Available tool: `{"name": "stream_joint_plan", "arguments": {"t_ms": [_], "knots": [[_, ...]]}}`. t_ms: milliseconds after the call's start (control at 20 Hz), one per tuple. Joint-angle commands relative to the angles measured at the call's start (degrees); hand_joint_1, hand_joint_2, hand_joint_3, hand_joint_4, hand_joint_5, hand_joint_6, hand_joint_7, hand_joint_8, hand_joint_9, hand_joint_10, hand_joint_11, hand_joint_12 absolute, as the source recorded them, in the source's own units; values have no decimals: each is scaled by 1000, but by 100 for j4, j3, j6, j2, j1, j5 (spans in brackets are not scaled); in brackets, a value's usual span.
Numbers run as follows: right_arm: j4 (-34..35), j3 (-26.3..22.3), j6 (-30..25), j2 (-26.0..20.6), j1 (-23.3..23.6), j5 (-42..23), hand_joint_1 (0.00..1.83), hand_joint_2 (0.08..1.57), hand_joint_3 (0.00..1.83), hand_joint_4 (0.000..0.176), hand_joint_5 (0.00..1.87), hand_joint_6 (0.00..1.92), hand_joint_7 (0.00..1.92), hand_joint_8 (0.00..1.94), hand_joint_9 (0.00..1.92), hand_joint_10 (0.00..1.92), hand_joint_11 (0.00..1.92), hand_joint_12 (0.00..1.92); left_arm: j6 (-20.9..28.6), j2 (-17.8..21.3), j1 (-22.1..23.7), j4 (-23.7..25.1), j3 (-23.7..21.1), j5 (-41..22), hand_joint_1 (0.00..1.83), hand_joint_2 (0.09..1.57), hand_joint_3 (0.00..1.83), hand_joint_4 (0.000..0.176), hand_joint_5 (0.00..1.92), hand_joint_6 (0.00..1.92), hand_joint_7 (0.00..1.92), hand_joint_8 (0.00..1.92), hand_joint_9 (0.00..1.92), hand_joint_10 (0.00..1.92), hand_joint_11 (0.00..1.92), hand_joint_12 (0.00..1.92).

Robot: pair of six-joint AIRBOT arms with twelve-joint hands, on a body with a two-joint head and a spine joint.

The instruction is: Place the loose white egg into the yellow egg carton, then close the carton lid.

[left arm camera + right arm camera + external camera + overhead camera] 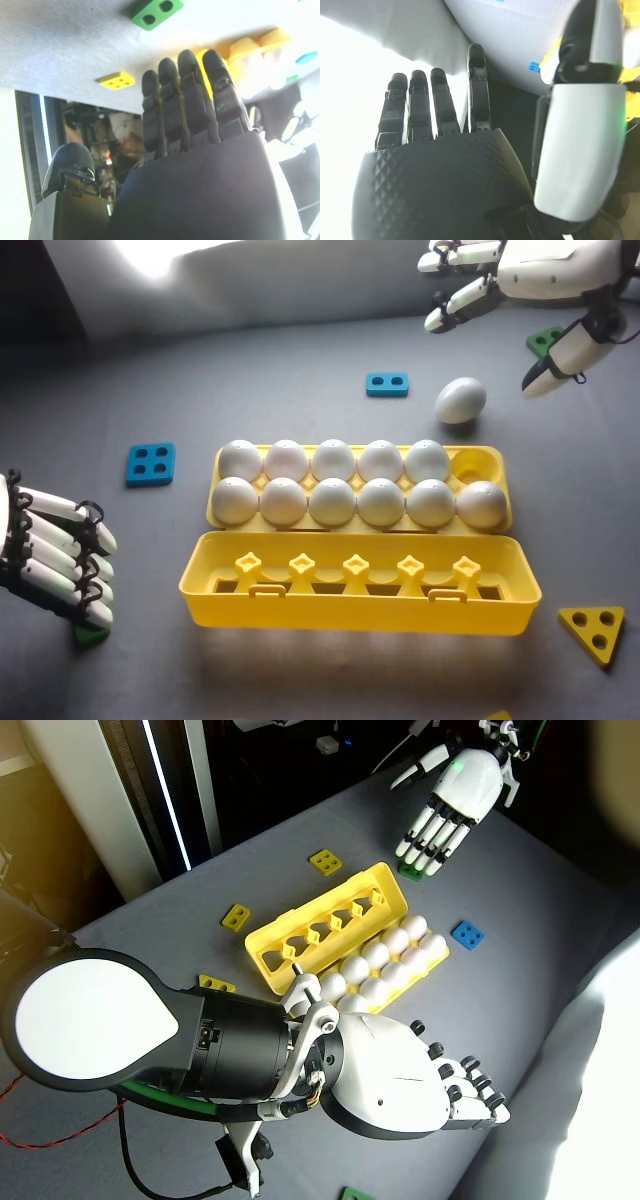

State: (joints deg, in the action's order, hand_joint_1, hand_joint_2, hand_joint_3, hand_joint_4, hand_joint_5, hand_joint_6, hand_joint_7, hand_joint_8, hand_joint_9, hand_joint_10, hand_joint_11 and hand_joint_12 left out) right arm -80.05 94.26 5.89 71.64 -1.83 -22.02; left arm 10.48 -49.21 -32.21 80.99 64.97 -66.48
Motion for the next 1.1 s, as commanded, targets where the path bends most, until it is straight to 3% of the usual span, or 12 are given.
{"name": "stream_joint_plan", "arguments": {"t_ms": [0, 350, 550, 600, 700, 1050], "knots": [[221, 16, 23, -80, 93, -80, 868, 911, 12, 176, 539, 23, 0, 0, 0, 0, 0, 0, 26, 55, 17, -326, 60, -286, 0, 1171, 0, 0, 422, 0, 420, 1, 349, 2, 0, 536], [221, 17, 147, -26, 45, -81, 1067, 920, 1, 176, 717, 11, 0, 0, 0, 0, 0, 0, 28, 34, 34, -321, 76, -279, 0, 1175, 1, 0, 421, 2, 431, 2, 360, 3, 0, 552], [221, 20, 237, 10, 28, -103, 1055, 920, 1, 176, 697, 0, 0, 0, 0, 0, 0, 0, 27, 28, 55, -289, 67, -276, 0, 1172, 0, 0, 427, 4, 434, 3, 367, 5, 0, 552], [221, 21, 249, 20, 19, -112, 936, 950, 13, 176, 638, 0, 0, 0, 0, 0, 0, 0, 27, 28, 55, -288, 65, -276, 0, 1175, 0, 0, 425, 2, 429, 0, 359, 1, 0, 538], [221, 21, 254, 38, 9, -113, 929, 945, 6, 176, 591, 0, 0, 0, 0, 0, 0, 0, 27, 35, 54, -288, 55, -272, 0, 1167, 0, 0, 449, 9, 449, 8, 381, 9, 10, 543], [221, 21, 353, 41, -84, -66, 911, 955, 4, 176, 646, 17, 0, 0, 0, 0, 0, 0, 27, 48, 54, -288, 59, -253, 0, 1166, 0, 0, 443, 0, 448, 0, 379, 0, 0, 563]]}}
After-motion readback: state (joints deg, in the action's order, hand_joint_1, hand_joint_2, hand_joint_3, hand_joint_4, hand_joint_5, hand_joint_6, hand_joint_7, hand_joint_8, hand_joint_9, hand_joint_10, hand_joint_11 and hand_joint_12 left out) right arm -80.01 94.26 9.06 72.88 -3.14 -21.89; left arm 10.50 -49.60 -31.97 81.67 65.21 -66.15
